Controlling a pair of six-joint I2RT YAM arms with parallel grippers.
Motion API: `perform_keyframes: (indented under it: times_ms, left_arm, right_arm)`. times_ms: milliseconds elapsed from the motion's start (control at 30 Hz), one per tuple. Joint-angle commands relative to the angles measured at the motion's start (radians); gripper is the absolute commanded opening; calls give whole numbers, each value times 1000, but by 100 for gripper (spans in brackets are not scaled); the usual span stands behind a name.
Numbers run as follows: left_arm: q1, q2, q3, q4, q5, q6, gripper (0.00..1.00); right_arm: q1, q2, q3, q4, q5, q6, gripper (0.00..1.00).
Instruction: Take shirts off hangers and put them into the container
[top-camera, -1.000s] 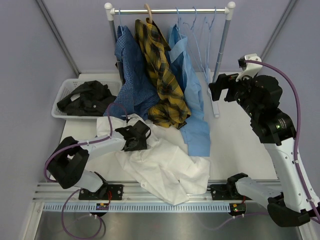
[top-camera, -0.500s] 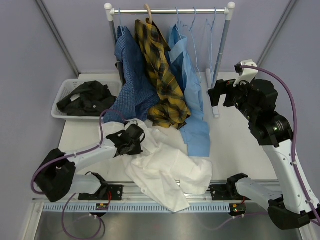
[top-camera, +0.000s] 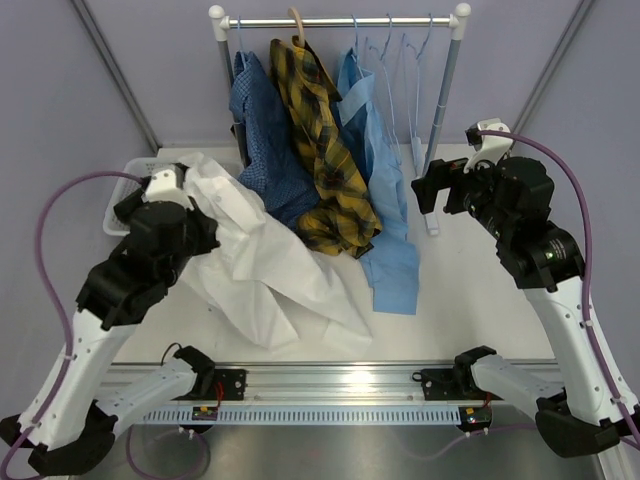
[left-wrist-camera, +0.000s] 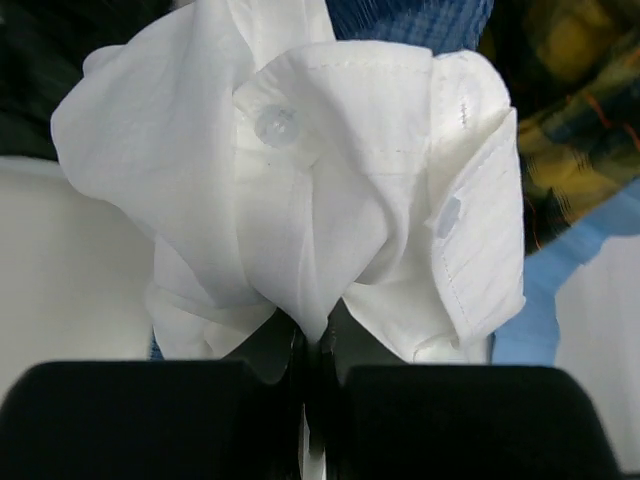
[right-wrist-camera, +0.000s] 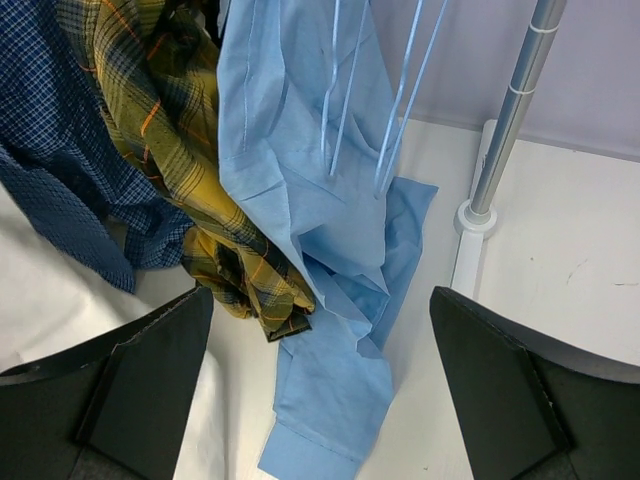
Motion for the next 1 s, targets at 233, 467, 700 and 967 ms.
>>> perform_keyframes:
  times_ms: [233,467,700,967]
  left_arm:
    - [126,201,542,71,-423,469,0]
    - [223,461,973,202,-438,628,0]
    - [335,543,1151,390,-408,679,0]
    - [401,552,1021,698,-319,716,0]
  right_arm:
    - [-6,35,45,45,-64,-20,99]
    - [-5,42,34,49,-114,-20,99]
    - [-5,31,-10,71,-182,-13,99]
    - [-5,29,-44,100,-242,18,100]
